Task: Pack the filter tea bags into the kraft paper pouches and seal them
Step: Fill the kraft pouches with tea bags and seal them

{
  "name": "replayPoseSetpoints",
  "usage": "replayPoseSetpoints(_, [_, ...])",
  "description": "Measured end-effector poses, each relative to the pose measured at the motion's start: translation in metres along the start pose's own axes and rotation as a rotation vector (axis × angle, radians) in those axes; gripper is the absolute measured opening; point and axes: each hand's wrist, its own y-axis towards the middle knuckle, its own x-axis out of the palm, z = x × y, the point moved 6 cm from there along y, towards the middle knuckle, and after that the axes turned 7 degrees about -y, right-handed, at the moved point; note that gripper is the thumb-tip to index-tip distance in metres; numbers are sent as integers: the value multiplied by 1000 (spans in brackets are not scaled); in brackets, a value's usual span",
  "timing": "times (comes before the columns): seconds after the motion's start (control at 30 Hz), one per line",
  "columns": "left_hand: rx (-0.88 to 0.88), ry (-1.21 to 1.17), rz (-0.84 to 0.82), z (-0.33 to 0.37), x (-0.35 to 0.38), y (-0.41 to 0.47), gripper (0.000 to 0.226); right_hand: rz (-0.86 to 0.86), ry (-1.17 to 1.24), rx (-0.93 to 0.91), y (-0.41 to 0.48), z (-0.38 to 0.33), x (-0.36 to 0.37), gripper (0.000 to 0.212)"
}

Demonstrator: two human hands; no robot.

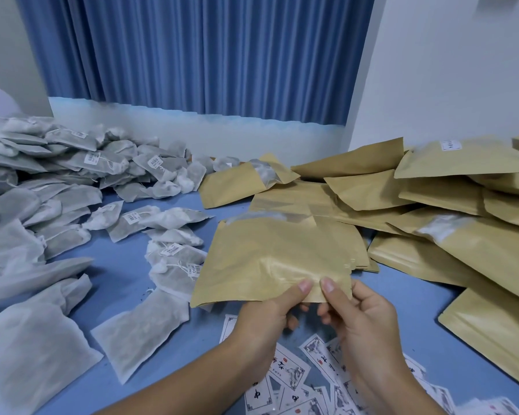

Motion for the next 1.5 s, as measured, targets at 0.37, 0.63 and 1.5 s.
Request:
replayPoseSetpoints(0.37, [139, -240, 136, 24, -19, 13, 32, 138, 132, 10, 24, -14, -43, 8])
replayPoseSetpoints(0.63, [92, -242, 155, 24, -31, 24, 24, 45, 159, 74, 34, -22, -52, 14])
replayPoseSetpoints(1.5, [37, -211, 127, -2, 0, 17, 19, 117, 110, 238, 22, 3, -29, 15])
